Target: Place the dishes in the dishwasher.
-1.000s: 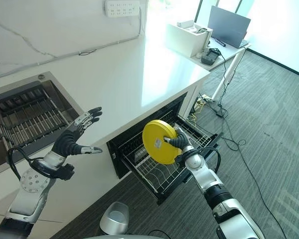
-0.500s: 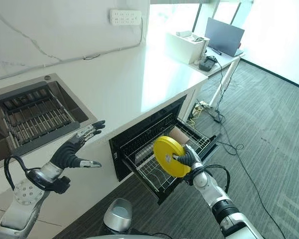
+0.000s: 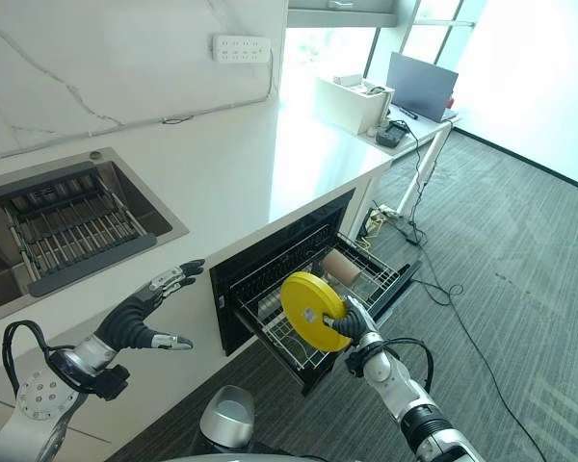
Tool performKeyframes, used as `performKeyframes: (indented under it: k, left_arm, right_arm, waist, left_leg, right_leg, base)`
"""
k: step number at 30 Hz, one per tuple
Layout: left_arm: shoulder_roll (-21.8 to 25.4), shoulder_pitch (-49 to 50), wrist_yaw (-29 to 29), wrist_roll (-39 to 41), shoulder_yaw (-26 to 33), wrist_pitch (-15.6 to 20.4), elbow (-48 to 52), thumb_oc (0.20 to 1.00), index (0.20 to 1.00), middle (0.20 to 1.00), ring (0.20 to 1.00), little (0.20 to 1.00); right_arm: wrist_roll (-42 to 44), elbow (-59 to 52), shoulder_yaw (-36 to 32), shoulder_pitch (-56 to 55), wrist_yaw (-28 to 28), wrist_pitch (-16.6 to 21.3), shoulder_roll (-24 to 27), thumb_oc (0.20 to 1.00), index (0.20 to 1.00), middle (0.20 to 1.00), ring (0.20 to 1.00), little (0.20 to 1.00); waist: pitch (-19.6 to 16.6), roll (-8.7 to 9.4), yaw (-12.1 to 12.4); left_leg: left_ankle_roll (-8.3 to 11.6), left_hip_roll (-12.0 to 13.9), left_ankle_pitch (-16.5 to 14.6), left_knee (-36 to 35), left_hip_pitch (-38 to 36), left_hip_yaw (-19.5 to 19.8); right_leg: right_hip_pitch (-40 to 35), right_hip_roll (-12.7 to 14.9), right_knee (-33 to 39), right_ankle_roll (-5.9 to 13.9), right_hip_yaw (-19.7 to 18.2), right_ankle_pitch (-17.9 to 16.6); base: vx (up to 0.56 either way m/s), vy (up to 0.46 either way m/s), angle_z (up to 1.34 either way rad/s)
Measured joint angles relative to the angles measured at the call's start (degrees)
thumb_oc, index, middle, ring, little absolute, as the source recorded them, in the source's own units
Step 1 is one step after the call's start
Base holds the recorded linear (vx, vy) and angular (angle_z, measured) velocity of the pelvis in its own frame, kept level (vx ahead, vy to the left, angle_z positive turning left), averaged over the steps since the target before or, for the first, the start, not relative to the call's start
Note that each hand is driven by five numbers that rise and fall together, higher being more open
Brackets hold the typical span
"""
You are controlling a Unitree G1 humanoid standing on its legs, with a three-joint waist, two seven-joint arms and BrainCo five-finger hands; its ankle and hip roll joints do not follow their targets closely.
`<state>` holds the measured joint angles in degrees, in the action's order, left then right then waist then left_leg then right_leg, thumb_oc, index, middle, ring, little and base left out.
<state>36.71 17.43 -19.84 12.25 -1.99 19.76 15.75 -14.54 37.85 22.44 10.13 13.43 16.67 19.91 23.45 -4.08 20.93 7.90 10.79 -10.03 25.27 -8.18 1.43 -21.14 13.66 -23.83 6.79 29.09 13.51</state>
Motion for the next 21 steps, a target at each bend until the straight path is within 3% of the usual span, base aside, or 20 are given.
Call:
performKeyframes:
  k: [3, 4, 6, 8, 9, 11, 12, 15, 16, 18, 20, 21]
  left_arm:
    - [3.01, -0.87, 1.08, 0.01, -0.43, 0.16, -0.06, 1.000, 1.000, 1.000, 1.000, 1.000]
    - [3.93, -1.30, 1.70, -0.01, -0.88, 0.17, -0.08, 1.000, 1.000, 1.000, 1.000, 1.000]
    - [5.34, -5.73, 4.00, 0.06, -2.63, 0.91, -1.18, 1.000, 1.000, 1.000, 1.000, 1.000]
    - [6.26, -9.88, 5.31, -0.01, -5.73, 1.52, -1.57, 1.000, 1.000, 1.000, 1.000, 1.000]
    - [6.58, -13.98, 7.07, 0.11, -8.43, 2.90, -3.73, 1.000, 1.000, 1.000, 1.000, 1.000]
    - [6.57, -19.08, 7.76, 0.04, -10.92, 2.96, -5.18, 1.000, 1.000, 1.000, 1.000, 1.000]
    - [6.64, -20.04, 8.51, 0.07, -10.73, 3.17, -5.60, 1.000, 1.000, 1.000, 1.000, 1.000]
    - [6.58, -20.97, 10.61, 0.06, -10.93, 4.63, -5.71, 1.000, 1.000, 1.000, 1.000, 1.000]
    - [6.49, -21.61, 11.12, 0.05, -11.16, 4.94, -5.68, 1.000, 1.000, 1.000, 1.000, 1.000]
    - [6.61, -23.60, 12.60, 0.05, -10.91, 5.10, -5.71, 1.000, 1.000, 1.000, 1.000, 1.000]
    - [6.36, -24.65, 14.28, -0.03, -11.00, 5.50, -5.66, 1.000, 1.000, 1.000, 1.000, 1.000]
    - [6.20, -24.72, 14.81, -0.11, -11.01, 5.49, -5.67, 1.000, 1.000, 1.000, 1.000, 1.000]
  right_arm:
    - [0.37, 0.25, 0.42, 0.86, 0.28, 1.78, -0.47, 0.200, 0.200, 0.200, 0.200, 0.200]
    - [1.50, 1.13, 1.30, 2.18, 0.78, 2.09, -0.51, 0.200, 0.200, 0.200, 0.200, 0.200]
    - [2.30, 2.74, 1.78, 6.63, 1.34, 2.16, -0.55, 0.200, 0.200, 0.200, 0.200, 0.200]
    - [2.36, 5.19, 1.77, 13.09, 1.91, 1.22, 0.00, 0.200, 0.200, 0.200, 0.200, 0.200]
    - [3.99, 6.86, 2.11, 17.94, 2.38, 0.46, 1.27, 0.200, 0.200, 0.200, 0.200, 0.200]
    - [5.70, 9.60, 2.23, 24.85, 2.57, -1.19, 4.16, 0.200, 0.200, 0.200, 0.200, 0.200]
    - [6.55, 10.01, 2.19, 25.98, 2.62, -1.25, 5.32, 0.200, 0.200, 0.200, 0.200, 0.200]
    - [7.10, 9.89, 2.38, 26.91, 2.63, -1.23, 8.29, 0.200, 0.200, 0.200, 0.200, 0.200]
    - [7.48, 9.83, 2.59, 27.08, 2.63, -1.25, 9.12, 0.200, 0.200, 0.200, 0.200, 0.200]
    - [8.05, 9.85, 2.95, 27.18, 2.47, -1.76, 9.79, 0.200, 0.200, 0.200, 0.200, 0.200]
    - [8.07, 9.30, 3.43, 29.08, 2.46, -2.44, 10.01, 0.200, 0.200, 0.200, 0.200, 0.200]
    - [8.06, 8.57, 3.65, 29.11, 2.41, -2.48, 10.01, 0.200, 0.200, 0.200, 0.200, 0.200]
  waist:
    - [0.50, 1.16, -0.15]
    - [0.89, 0.60, -0.07]
    - [2.00, 1.65, -0.09]
    - [3.51, 1.02, 0.00]
    - [4.35, 0.64, -0.15]
    - [7.21, -1.84, 0.12]
    - [7.30, -1.90, 0.11]
    - [7.46, -1.84, 0.01]
    - [7.47, -2.00, 0.09]
    - [7.72, -1.77, -0.06]
    - [7.75, -1.84, 0.01]
    - [7.76, -1.82, -0.04]
  left_leg:
    - [0.80, 0.77, 2.91, -3.74, 0.67, 0.00]
    - [1.21, 1.64, 3.33, -4.30, 1.22, 0.11]
    - [1.99, 1.97, 6.98, -7.28, 3.58, 1.16]
    - [2.34, 3.06, 9.43, -9.24, 6.42, 1.16]
    - [2.80, 2.82, 12.12, -10.43, 10.41, 1.26]
    - [1.98, 2.65, 13.83, -12.32, 12.52, 0.79]
    - [1.78, 2.04, 14.79, -13.38, 13.98, 0.78]
    - [0.82, -0.31, 14.45, -15.09, 17.25, 0.46]
    - [0.35, -0.83, 14.13, -15.76, 18.29, 0.74]
    - [-0.64, -2.46, 14.83, -15.61, 20.17, -0.29]
    - [-0.79, -3.35, 14.90, -15.56, 22.71, -0.47]
    - [-1.78, -3.81, 14.92, -15.51, 23.24, -0.56]
  right_leg:
    - [1.68, -1.30, 2.60, 0.32, -0.17, -1.43]
    - [2.25, -2.49, 3.56, 0.35, -0.32, -1.76]
    - [5.84, -3.49, 4.37, -0.72, -0.19, -3.09]
    - [9.38, -4.85, 5.33, -1.09, -0.47, -4.41]
    - [14.26, -4.51, 5.18, -1.55, -0.64, -5.20]
    - [17.67, -4.30, 5.12, -1.57, -1.66, -6.85]
    - [19.53, -3.67, 5.19, -1.42, -1.68, -7.49]
    - [23.49, -1.90, 7.03, -1.25, -1.99, -10.04]
    - [23.92, -1.61, 8.33, -0.32, -2.19, -11.58]
    - [26.71, 0.66, 6.66, -0.54, -2.62, -11.37]
    - [29.11, 1.36, 7.79, -0.30, -2.93, -12.28]
    - [29.54, 1.70, 7.92, -0.29, -3.02, -12.30]
  base:
    - [-0.14, -0.172, 0.01]
    - [-0.31, -0.211, -0.05]
    - [-0.45, -0.164, 0.04]
    - [-0.54, -0.099, -0.05]
    - [-0.41, -0.039, -0.15]
    - [-0.36, 0.002, -0.14]
    - [-0.34, 0.038, -0.01]
    - [-0.31, 0.053, 0.01]
    - [-0.27, 0.058, -0.11]
    - [-0.29, 0.073, -0.01]
    - [-0.22, 0.062, 0.02]
    - [-0.18, 0.052, 0.00]
